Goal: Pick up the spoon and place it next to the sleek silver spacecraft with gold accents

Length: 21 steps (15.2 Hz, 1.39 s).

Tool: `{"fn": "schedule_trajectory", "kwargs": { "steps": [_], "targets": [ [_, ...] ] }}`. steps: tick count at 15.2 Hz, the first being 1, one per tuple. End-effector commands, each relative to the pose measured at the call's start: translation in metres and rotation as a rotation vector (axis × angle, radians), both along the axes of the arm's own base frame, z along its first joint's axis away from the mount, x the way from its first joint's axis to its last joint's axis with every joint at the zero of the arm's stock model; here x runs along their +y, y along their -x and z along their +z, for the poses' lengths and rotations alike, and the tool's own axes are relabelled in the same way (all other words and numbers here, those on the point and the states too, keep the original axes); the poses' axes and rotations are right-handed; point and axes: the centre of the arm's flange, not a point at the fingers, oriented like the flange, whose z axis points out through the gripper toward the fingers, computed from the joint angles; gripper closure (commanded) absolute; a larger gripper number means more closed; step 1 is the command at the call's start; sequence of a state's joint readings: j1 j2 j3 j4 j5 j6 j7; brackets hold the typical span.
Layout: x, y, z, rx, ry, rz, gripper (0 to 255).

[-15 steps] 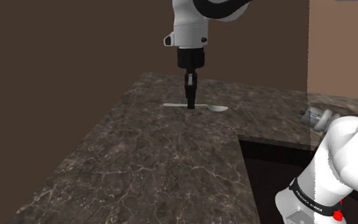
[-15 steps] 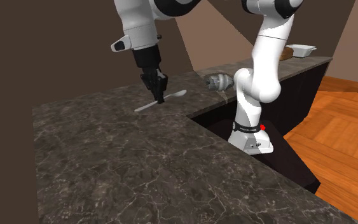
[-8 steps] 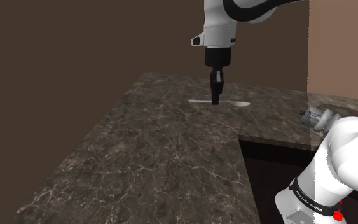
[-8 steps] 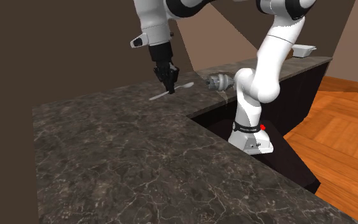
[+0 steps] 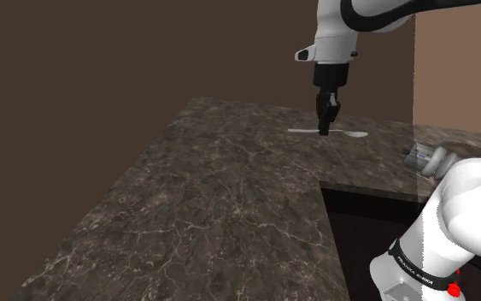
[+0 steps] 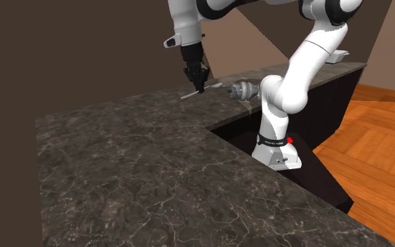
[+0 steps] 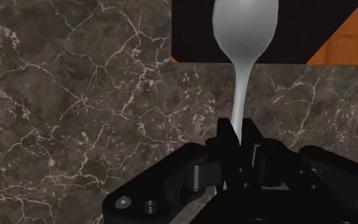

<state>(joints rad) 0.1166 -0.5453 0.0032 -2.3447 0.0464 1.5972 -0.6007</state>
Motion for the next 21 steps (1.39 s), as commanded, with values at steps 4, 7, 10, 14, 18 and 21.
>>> {"fn": "schedule_trajectory", "kwargs": {
  "steps": [4,7,10,14,18,21],
  "targets": [
    [-0.062,0.020,-0.001,0.001,0.000,0.002,255],
    [-0.100,0.033,0.000,0.001,0.000,0.002,255],
    [-0.137,0.046,0.000,0.001,0.000,0.002,255],
    [-0.187,0.064,0.000,0.001,0.000,0.002,255],
    [-0.237,0.081,0.000,0.001,0.000,0.002,255],
    [-0.254,0.087,-0.005,0.001,0.000,0.002,255]
  ]
}}
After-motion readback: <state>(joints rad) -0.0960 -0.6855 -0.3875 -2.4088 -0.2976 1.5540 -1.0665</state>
